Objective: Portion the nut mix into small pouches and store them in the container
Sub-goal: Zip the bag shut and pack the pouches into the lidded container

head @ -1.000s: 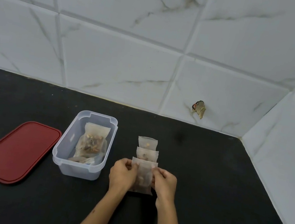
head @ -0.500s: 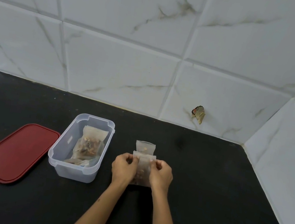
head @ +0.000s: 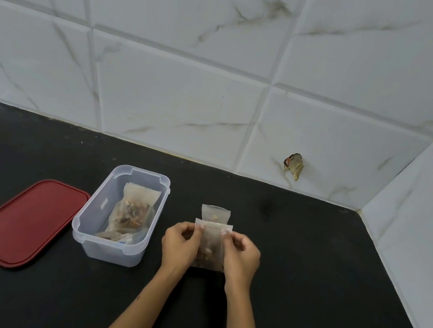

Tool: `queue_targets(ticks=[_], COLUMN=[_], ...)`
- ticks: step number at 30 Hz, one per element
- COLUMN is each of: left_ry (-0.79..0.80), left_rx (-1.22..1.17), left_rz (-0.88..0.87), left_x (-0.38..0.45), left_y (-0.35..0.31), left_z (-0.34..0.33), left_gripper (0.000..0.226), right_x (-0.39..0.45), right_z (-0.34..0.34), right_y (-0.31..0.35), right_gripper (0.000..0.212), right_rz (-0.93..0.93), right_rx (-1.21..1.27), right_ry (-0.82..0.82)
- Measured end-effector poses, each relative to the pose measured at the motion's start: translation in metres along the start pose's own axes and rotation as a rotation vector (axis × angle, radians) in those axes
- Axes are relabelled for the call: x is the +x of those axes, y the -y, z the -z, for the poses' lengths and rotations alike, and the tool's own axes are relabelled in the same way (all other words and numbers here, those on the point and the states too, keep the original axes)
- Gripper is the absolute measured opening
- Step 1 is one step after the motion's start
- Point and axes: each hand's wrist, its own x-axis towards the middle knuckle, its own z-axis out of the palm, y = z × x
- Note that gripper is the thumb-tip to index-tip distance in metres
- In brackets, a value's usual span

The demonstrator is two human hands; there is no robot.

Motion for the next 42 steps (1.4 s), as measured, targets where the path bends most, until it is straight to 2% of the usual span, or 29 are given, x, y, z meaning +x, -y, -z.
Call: queue_targets(ticks=[3, 7, 10, 12, 14, 17, 19, 22, 26, 30, 35, 42], left_ry=[-0.009, -0.130, -0.202, -0.221, -0.231, -0.139, -0.035, 0.163, 0.412, 0.472, 0.509, 0.556], left_rx=[-0.010, 0.020, 0.041, 0.131, 0.185, 0.221, 0.321, 0.475, 0.562, 0.601, 0.615, 0.761], left_rz=[-0.101, -0.221, -0.261, -0.293, -0.269, -0.135, -0.052, 0.051, 0.138, 0.141, 0.101, 0.095], left_x=[-0.004, -0.011, -0.008, -0.001, 0.009, 0.026, 0.034, 0.043, 0.044, 0.051, 0.050, 0.059], left_y=[-0.009, -0.035, -0.060, -0.075, -0.082, -0.077, -0.072, -0.066, -0.063, -0.056, -0.057, -0.051], left_z=[0.008, 0.034, 0.066, 0.091, 0.115, 0.150, 0.165, 0.178, 0.185, 0.187, 0.179, 0.171], left_gripper=[0.015, 0.003, 0.017, 0.015, 0.012, 0.012, 0.013, 0.030, 0.040, 0.051, 0.016, 0.011], right_x=[-0.008, -0.020, -0.033, -0.043, -0.054, -0.070, -0.077, -0.086, -0.092, -0.093, -0.100, -0.105], right_z=[0.001, -0.011, -0.027, -0.041, -0.054, -0.075, -0.088, -0.109, -0.123, -0.126, -0.138, -0.147], right_y=[0.008, 0.033, 0.060, 0.076, 0.089, 0.100, 0.103, 0.102, 0.101, 0.102, 0.100, 0.097], right_gripper=[0.006, 0.019, 0.011, 0.006, 0.010, 0.021, 0.021, 0.021, 0.026, 0.030, 0.035, 0.037], right_rz=[0.050, 0.149, 0.260, 0.304, 0.316, 0.267, 0.222, 0.192, 0.149, 0.144, 0.154, 0.138], right_rx=[0.103, 0.145, 0.073, -0.020, -0.145, -0.294, -0.417, -0.636, -0.808, -0.915, -0.991, -1.017], right_ry=[-0.002, 0.002, 0.016, 0.075, 0.170, 0.373, 0.495, 0.558, 0.622, 0.667, 0.599, 0.536])
